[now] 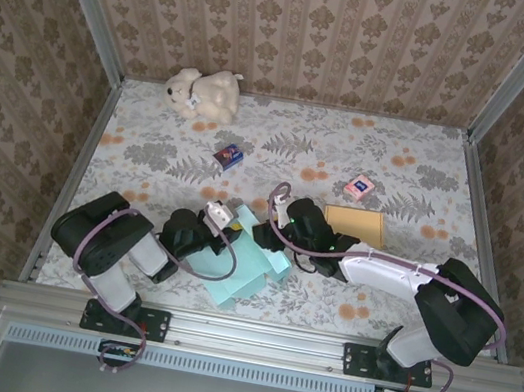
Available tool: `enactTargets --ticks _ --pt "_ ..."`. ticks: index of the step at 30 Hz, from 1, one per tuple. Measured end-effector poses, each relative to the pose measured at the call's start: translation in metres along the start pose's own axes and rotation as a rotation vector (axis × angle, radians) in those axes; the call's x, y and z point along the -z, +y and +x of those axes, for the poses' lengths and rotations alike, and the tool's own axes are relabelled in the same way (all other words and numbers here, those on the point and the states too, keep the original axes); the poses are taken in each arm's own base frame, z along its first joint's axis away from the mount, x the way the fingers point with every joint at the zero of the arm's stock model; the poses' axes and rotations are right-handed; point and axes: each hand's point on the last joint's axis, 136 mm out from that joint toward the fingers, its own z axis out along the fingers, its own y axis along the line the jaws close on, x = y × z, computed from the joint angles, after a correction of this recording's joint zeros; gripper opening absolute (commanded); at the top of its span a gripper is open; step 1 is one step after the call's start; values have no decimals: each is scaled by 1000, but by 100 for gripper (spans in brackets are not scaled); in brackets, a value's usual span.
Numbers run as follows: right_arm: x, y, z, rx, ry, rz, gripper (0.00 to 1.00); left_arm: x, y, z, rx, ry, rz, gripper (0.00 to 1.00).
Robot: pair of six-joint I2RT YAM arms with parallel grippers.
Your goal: Fold the paper box
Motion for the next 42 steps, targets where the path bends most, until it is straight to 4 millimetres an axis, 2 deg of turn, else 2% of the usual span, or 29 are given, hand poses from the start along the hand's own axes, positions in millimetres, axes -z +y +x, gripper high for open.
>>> enactTargets --ticks 3,5,13,26,42 --pt "0 0 0 0 1 0 45 0 0 -1 0 -1 0 29" --pt "-1 0 0 0 3 -1 45 -1 1 -1 6 0 -5 22" --pt "-11 4 -3 -8 13 -22 46 -12 9 -5 7 1 -40 4" --pt "-25 9 -8 -83 21 -98 46 -18 13 -5 -2 -2 -89 3" --pt "-26 6 -13 -162 16 -130 48 -19 14 -6 -6 -4 -141 3"
